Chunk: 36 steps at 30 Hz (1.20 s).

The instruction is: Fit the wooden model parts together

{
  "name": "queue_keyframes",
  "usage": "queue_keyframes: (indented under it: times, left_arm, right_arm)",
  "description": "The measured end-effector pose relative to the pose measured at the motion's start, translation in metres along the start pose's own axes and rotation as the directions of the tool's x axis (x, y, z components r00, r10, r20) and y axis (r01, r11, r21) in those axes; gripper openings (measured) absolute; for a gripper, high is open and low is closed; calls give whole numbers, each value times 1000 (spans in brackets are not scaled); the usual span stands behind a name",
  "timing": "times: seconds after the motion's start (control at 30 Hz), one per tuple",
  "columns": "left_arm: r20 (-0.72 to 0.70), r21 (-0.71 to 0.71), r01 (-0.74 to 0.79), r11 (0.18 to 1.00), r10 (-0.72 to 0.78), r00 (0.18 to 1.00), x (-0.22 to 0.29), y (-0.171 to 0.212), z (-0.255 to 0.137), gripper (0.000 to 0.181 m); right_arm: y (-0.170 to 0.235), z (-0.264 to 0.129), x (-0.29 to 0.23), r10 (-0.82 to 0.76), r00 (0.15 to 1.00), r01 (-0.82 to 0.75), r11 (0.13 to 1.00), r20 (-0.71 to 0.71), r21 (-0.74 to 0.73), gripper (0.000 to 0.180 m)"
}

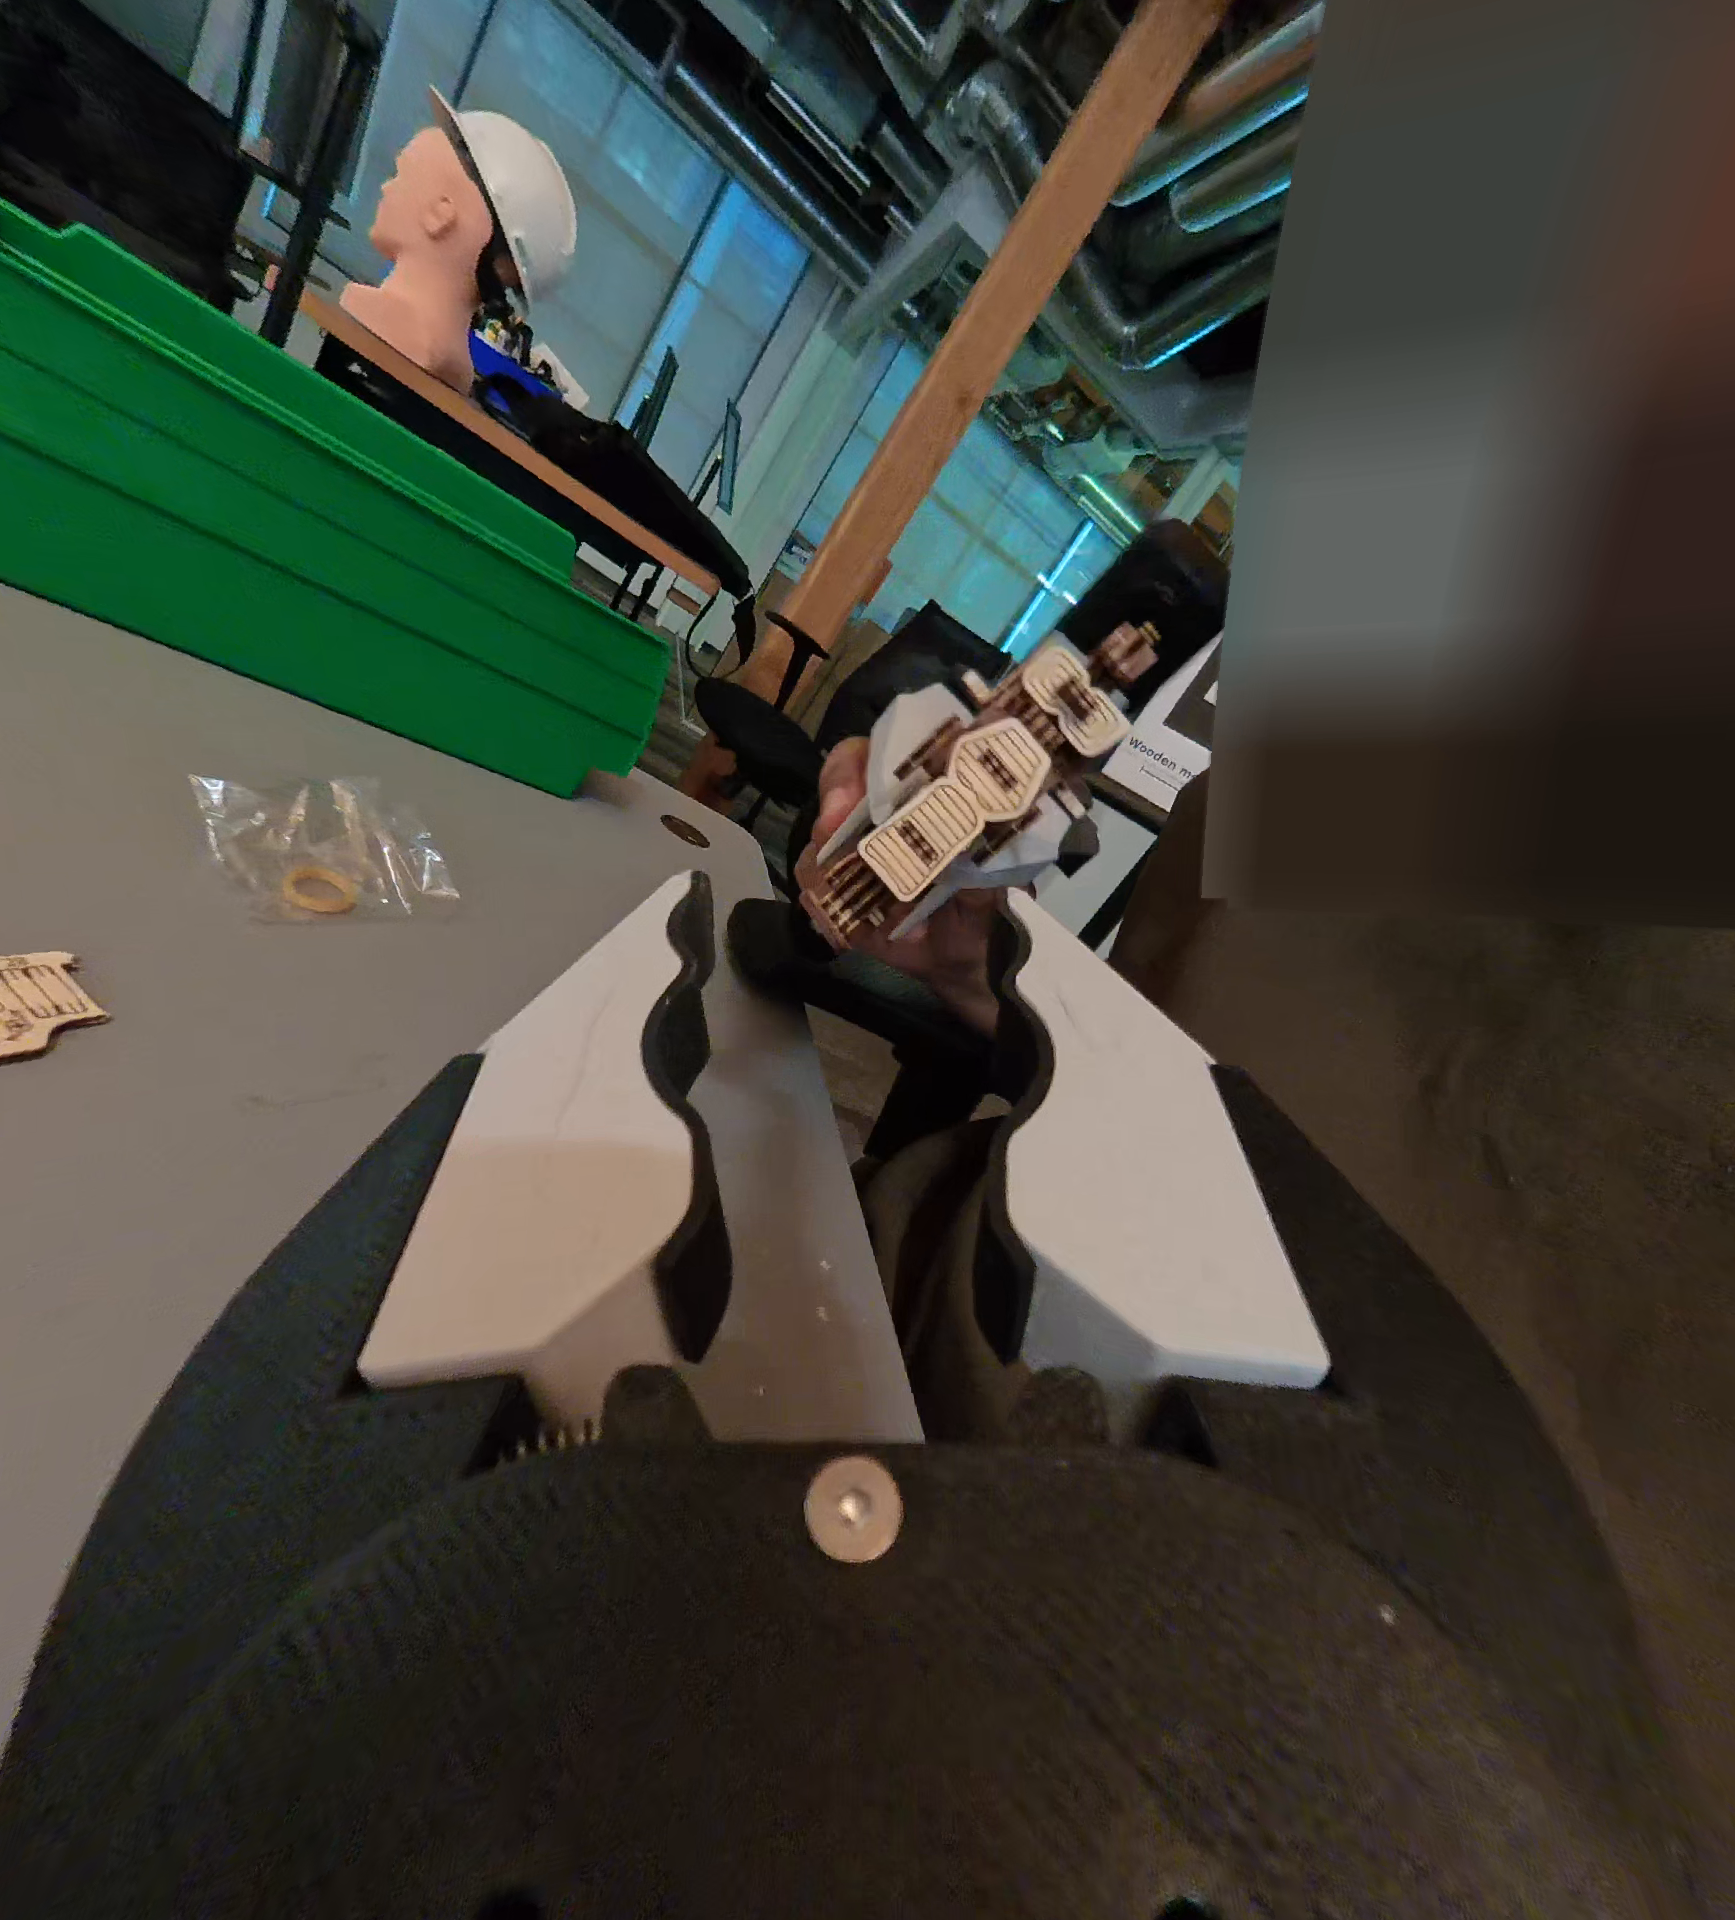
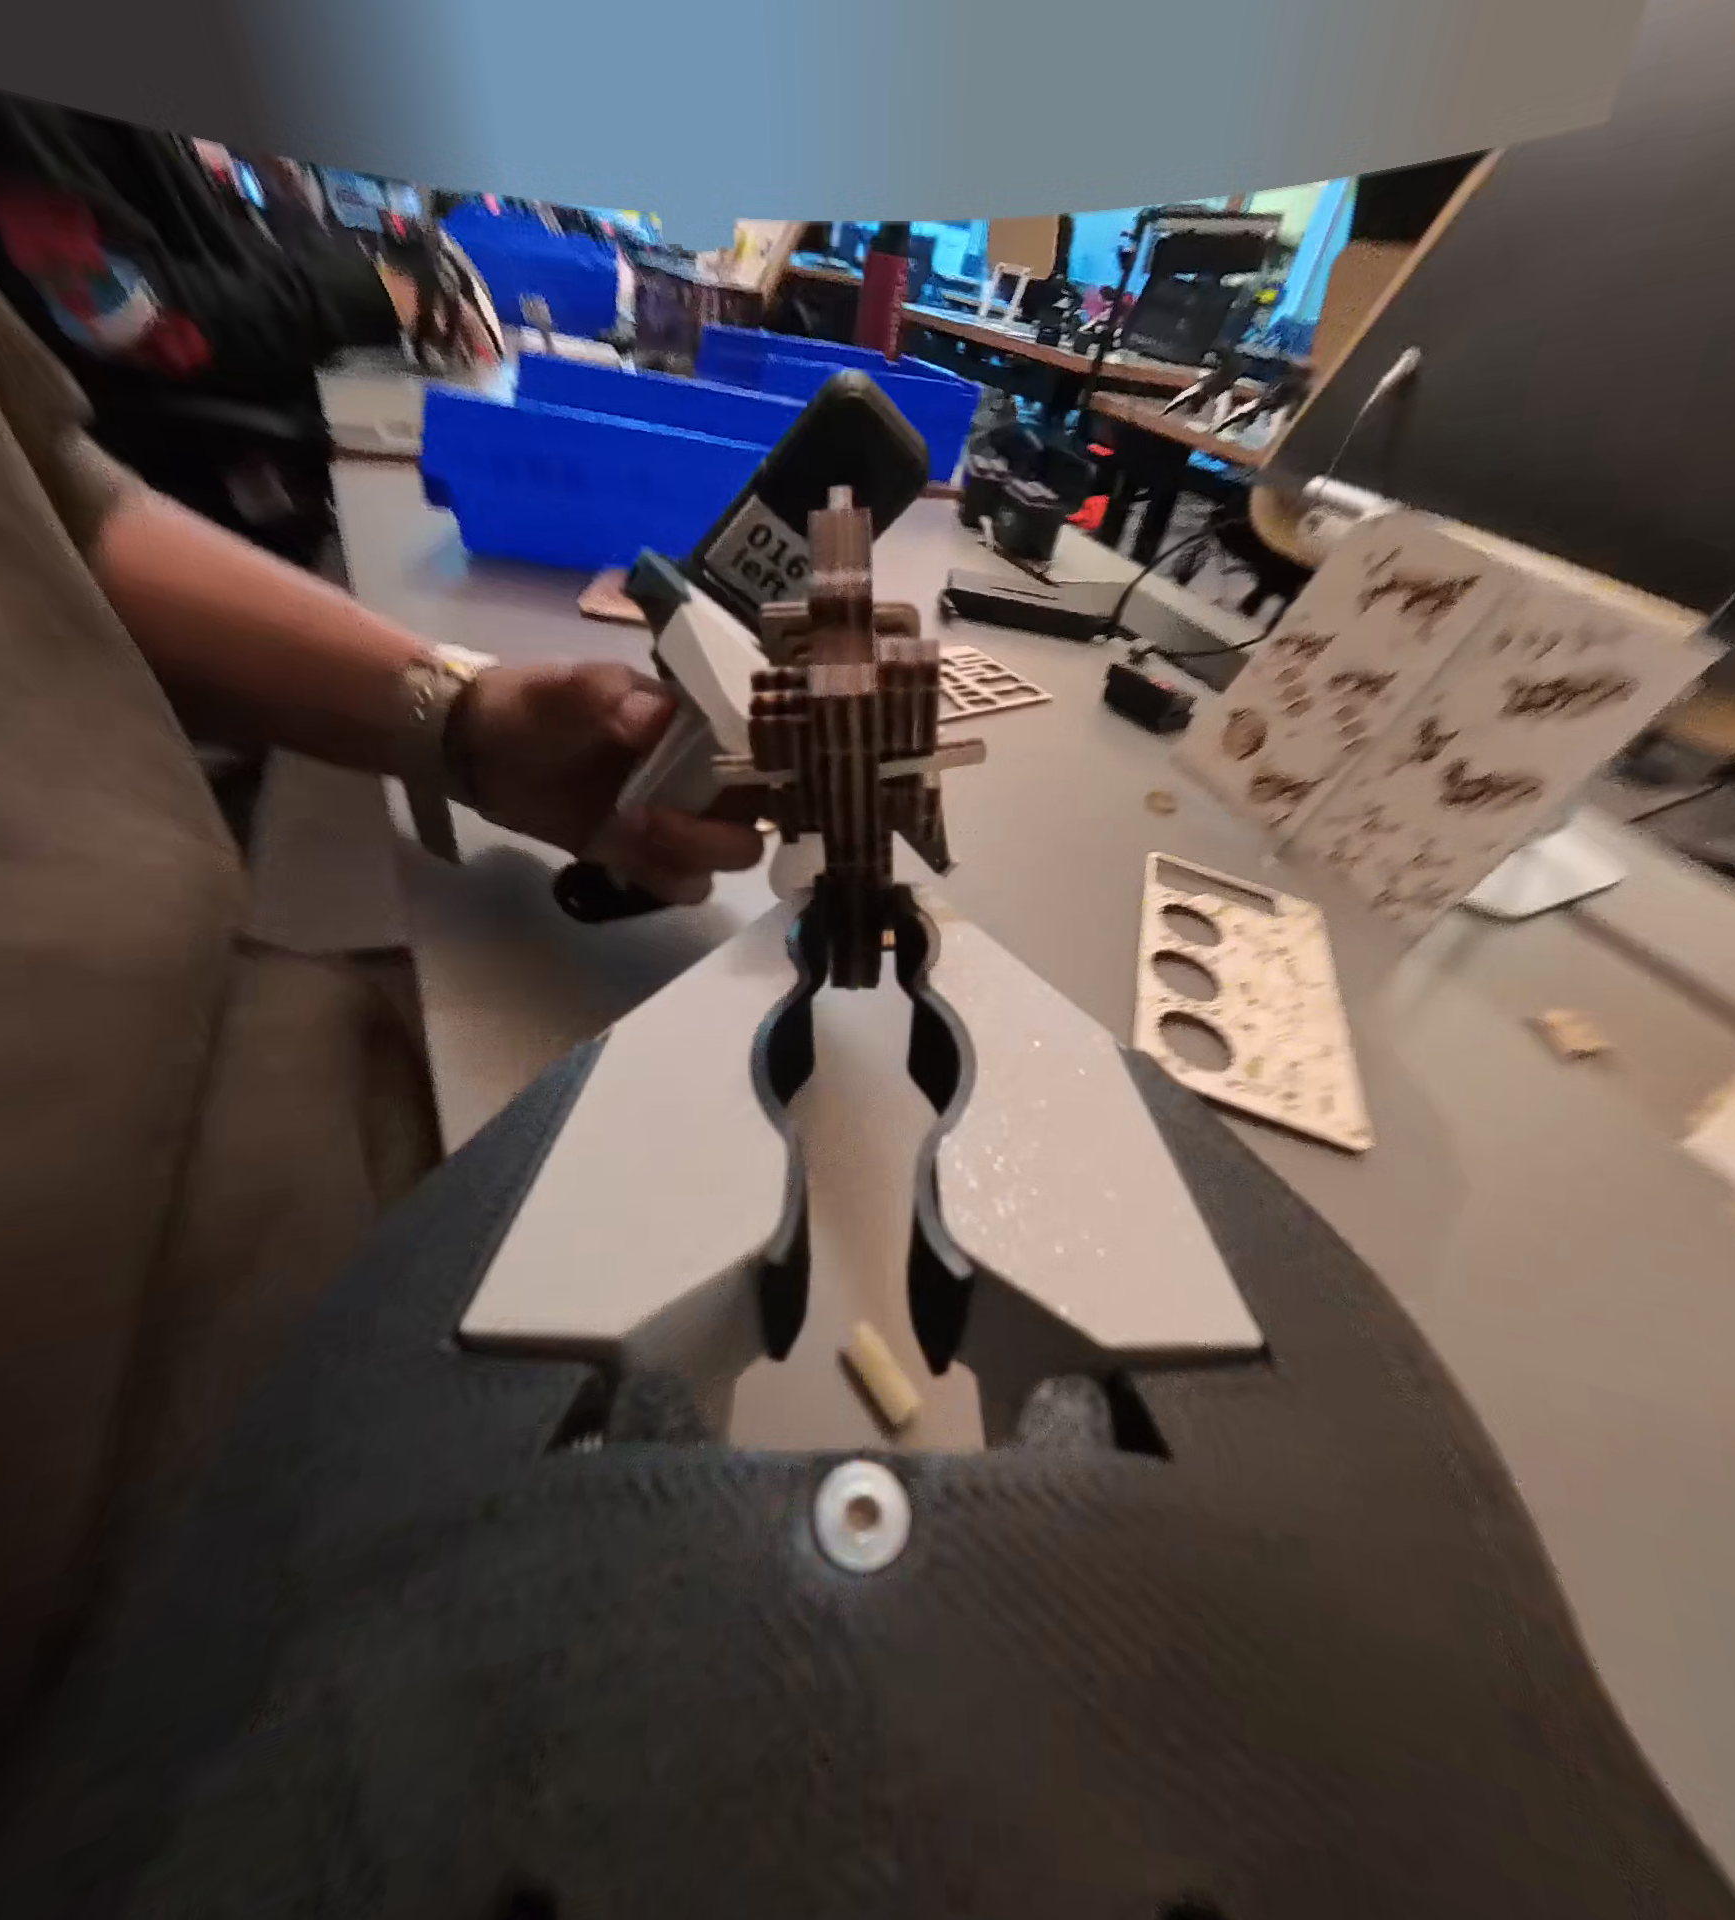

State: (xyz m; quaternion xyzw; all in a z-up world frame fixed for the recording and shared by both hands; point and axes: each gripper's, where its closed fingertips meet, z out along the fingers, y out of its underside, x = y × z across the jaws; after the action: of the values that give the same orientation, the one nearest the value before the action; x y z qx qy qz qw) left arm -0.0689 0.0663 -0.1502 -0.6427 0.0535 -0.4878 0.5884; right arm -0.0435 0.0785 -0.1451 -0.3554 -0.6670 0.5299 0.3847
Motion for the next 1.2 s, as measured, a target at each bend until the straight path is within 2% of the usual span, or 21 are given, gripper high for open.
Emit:
queue_keyframes:
  times: [0.13, 0.33, 0.5, 1.2]
  left_arm:
    - [-4, 6, 4, 1000, -4, 1000, -3, -3, -5, 51]
    - [-8, 9, 14, 1000, -13, 1000, -6, -3, -6, 51]
    - [-25, -6, 28, 1000, -28, 999, -4, 1, -2, 49]
    - [-153, 21, 188, 982, -183, 971, 10, 5, 7, 39]
  right_arm:
    - [-1, -1, -1, -275, 957, 271, 961, -94, -55, 10]
    - [-5, -6, 3, -456, 873, 445, 890, -174, -99, 10]
    - [-3, -5, 5, -626, 749, 604, 780, -217, -166, 9]
    - [-12, -4, 10, -751, 587, 735, 651, -303, -188, 10]
